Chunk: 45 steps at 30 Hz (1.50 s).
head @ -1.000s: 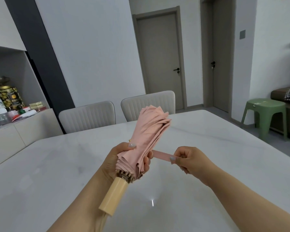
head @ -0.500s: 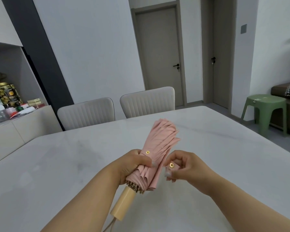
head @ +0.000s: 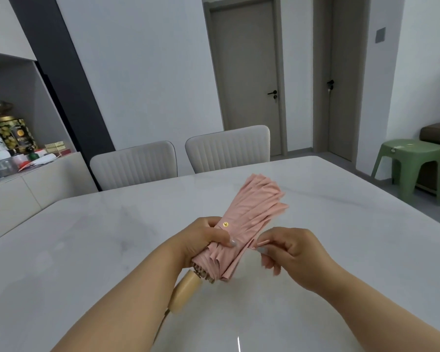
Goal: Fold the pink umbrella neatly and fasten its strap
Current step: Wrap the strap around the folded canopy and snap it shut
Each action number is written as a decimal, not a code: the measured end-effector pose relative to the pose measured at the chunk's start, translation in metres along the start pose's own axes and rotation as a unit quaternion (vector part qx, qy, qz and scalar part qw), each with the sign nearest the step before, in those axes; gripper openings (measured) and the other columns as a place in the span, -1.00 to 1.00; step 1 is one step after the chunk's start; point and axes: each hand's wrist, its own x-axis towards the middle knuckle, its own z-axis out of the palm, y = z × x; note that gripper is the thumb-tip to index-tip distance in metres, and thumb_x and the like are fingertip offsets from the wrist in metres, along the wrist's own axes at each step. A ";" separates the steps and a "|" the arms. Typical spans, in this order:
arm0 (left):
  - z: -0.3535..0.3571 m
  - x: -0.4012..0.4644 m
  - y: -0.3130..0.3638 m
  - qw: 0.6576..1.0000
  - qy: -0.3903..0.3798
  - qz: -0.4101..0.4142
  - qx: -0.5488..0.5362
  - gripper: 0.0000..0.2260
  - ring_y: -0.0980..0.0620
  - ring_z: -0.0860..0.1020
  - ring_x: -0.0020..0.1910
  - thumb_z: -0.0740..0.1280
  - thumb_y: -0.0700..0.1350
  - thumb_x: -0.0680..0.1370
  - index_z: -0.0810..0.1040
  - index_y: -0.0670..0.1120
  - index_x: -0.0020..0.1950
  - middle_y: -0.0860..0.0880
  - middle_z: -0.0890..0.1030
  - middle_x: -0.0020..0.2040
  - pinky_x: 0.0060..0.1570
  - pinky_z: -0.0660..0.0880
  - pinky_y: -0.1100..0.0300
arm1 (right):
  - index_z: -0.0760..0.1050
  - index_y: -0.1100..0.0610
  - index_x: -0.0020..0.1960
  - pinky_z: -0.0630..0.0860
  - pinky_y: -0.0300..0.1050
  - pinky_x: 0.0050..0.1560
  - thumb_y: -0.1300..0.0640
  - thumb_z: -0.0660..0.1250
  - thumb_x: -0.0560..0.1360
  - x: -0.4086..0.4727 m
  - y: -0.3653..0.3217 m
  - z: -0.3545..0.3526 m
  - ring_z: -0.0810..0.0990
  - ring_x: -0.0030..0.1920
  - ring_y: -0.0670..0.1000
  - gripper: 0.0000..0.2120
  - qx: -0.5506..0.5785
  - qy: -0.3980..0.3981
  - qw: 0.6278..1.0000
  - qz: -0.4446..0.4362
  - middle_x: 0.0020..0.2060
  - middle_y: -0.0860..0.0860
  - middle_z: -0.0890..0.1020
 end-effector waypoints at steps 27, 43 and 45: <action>0.029 0.014 -0.029 0.980 -0.057 0.012 0.189 -0.59 0.04 0.62 0.08 0.46 -0.10 0.40 0.52 0.05 0.23 0.04 0.66 0.10 0.15 0.55 0.08 | 0.63 0.14 -0.22 0.42 -0.32 -0.21 0.13 0.32 0.45 0.014 0.053 0.011 0.53 -0.24 -0.07 -0.85 -0.195 -0.003 0.957 -0.216 -0.33 -0.01 0.62; 0.021 0.012 -0.036 0.984 -0.047 0.091 0.144 -0.57 0.13 0.63 0.10 0.48 -0.18 0.45 0.58 0.11 0.28 0.11 0.69 0.10 0.15 0.50 0.25 | 0.57 -0.04 -0.12 0.43 -0.40 -0.15 0.21 0.41 0.35 0.010 0.053 0.001 0.57 -0.16 -0.15 -0.82 -0.101 0.012 0.989 -0.106 -0.29 -0.15 0.61; 0.025 0.013 -0.035 0.974 -0.058 0.093 0.199 -0.52 0.15 0.58 0.16 0.45 -0.13 0.47 0.50 0.16 0.36 0.16 0.64 0.17 0.22 0.46 0.27 | 0.57 -0.03 -0.13 0.39 -0.46 -0.13 0.22 0.41 0.36 0.012 0.052 0.002 0.55 -0.15 -0.18 -0.82 -0.113 0.004 0.986 -0.119 -0.27 -0.18 0.59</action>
